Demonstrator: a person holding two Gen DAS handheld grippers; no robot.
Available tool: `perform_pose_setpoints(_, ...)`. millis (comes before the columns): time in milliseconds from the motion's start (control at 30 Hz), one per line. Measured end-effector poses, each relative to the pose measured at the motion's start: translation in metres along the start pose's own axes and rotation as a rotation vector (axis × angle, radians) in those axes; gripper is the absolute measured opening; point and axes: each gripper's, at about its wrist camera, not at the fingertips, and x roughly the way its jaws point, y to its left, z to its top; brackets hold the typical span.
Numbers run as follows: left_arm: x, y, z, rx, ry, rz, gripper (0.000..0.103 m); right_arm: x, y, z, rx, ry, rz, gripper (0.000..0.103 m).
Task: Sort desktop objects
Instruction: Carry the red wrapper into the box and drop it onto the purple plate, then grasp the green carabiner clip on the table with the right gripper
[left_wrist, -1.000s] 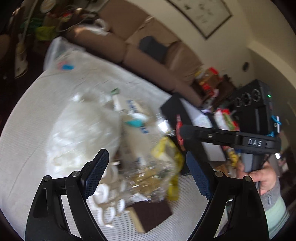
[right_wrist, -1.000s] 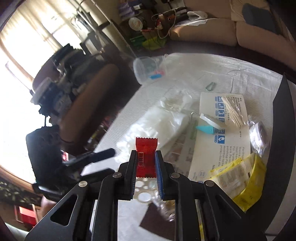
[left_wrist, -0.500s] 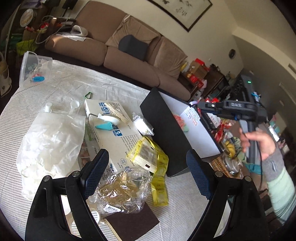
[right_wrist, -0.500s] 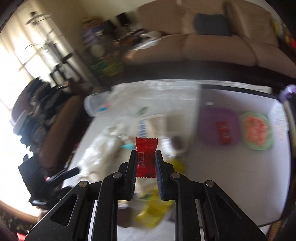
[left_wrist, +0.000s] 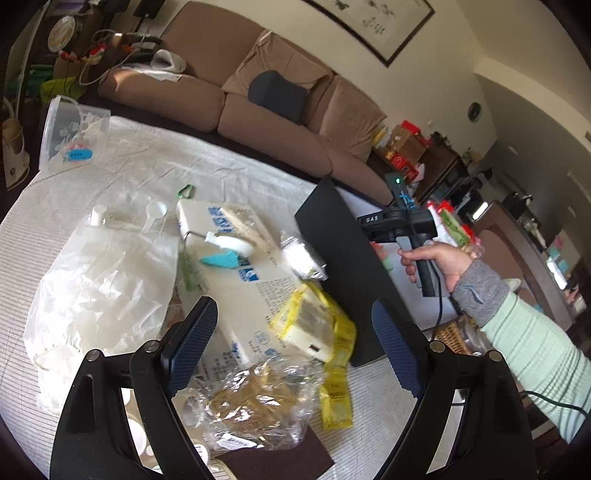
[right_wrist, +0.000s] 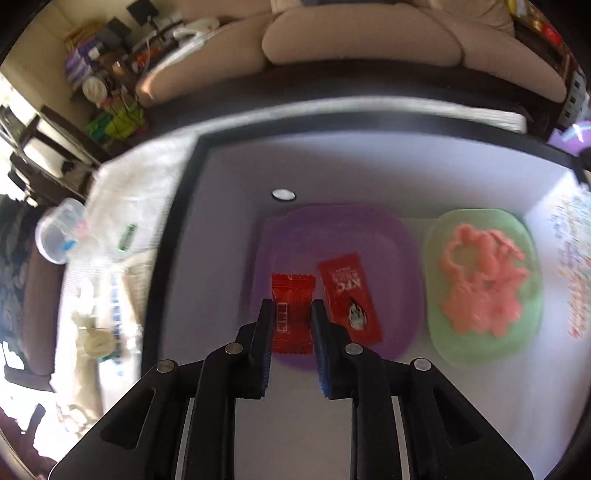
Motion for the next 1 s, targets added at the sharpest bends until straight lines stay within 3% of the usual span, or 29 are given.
perform_pose_setpoints(133,0.004,0.004,-0.001,-0.007,0.011,0.021,0.084,0.011,-0.011,0.004,0.035,0.006,-0.013,0.028)
perform_pose_setpoints(300,-0.001,0.004,-0.001,-0.009,-0.019,0.041,0.086,-0.039,-0.014,-0.004,0.052,-0.131,0.039,0.032)
perform_pose_setpoints(400,-0.007,0.005,0.000,-0.019,-0.052,0.054,0.090,-0.085,0.017,-0.012,-0.053,-0.241,0.046,0.032)
perform_pose_setpoints(467,-0.012,0.007,0.001,-0.034,-0.077,0.058,0.093,-0.112,0.049,-0.014,-0.121,-0.296,0.095,0.035)
perform_pose_setpoints(567,-0.019,0.011,0.003,-0.048,-0.100,0.067,0.093,-0.122,0.109,-0.012,-0.213,-0.284,0.147,0.045)
perform_pose_setpoints(700,-0.029,0.015,0.004,-0.045,-0.124,0.112,0.093,-0.089,0.178,0.003,-0.297,-0.199,0.146,0.046)
perform_pose_setpoints(800,-0.036,0.021,0.005,-0.055,-0.128,0.124,0.093,-0.027,0.218,0.019,-0.264,-0.081,0.160,0.046)
perform_pose_setpoints(1000,-0.054,0.050,0.005,-0.135,-0.156,0.119,0.093,0.074,0.245,0.050,-0.163,0.038,0.095,0.046)
